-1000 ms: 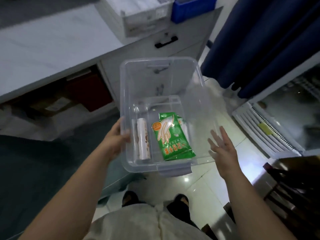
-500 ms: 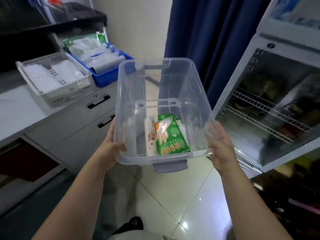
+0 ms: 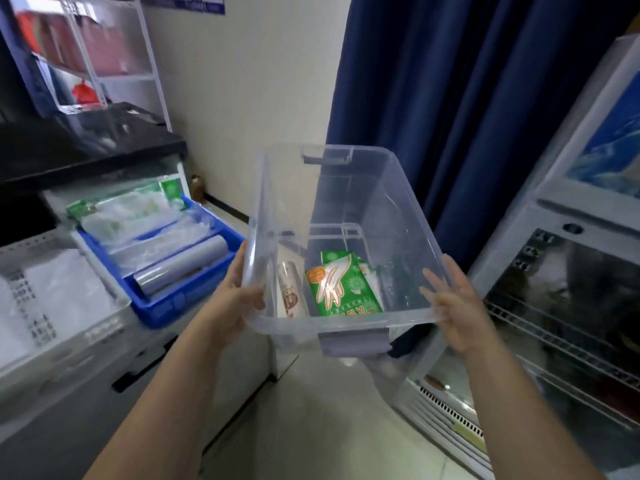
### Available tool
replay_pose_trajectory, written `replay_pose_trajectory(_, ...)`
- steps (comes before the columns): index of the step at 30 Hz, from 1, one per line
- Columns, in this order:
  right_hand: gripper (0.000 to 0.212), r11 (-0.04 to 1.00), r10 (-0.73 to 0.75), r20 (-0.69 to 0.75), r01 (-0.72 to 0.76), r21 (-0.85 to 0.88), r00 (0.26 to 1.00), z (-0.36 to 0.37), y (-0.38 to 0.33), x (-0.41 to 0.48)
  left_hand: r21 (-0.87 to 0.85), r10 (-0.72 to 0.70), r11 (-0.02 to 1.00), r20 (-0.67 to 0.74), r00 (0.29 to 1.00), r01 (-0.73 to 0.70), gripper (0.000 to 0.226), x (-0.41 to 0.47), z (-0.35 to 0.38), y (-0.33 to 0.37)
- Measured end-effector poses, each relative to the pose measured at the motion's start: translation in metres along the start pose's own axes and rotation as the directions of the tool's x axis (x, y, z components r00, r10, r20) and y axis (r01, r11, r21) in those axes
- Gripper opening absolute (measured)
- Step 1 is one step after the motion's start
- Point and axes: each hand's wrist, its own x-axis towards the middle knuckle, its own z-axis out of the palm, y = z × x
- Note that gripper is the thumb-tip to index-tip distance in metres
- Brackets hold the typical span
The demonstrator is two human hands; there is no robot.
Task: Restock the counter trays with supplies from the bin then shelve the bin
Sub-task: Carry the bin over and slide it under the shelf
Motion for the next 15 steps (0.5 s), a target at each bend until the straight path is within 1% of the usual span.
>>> replay_pose_trajectory(2,0.074,0.999,0.031,0.02,-0.031,-0.028,0.999,0.016,-0.015,0.049,-0.038,-0.021,0.999,0.012,1.0,0.021,0.099,0.051,-0.012,0.009)
replay_pose_trajectory(6,0.072,0.998,0.051,0.088,-0.048,-0.032,0.995,0.042,-0.033,0.14,-0.071,-0.044,0.997,-0.022,0.999,0.042,0.105,0.136,-0.032,0.018)
replay_pose_trajectory(11,0.074,0.997,0.065,0.2,-0.055,-0.056,0.978,0.083,-0.046,0.259,-0.106,-0.052,0.994,-0.126,0.991,0.039,0.114,0.231,-0.061,0.019)
replay_pose_trajectory(15,0.069,0.995,0.087,0.311,-0.07,-0.067,0.946,0.121,-0.046,0.368,-0.105,-0.014,0.994,-0.249,0.968,-0.013,0.106,0.301,-0.083,0.017)
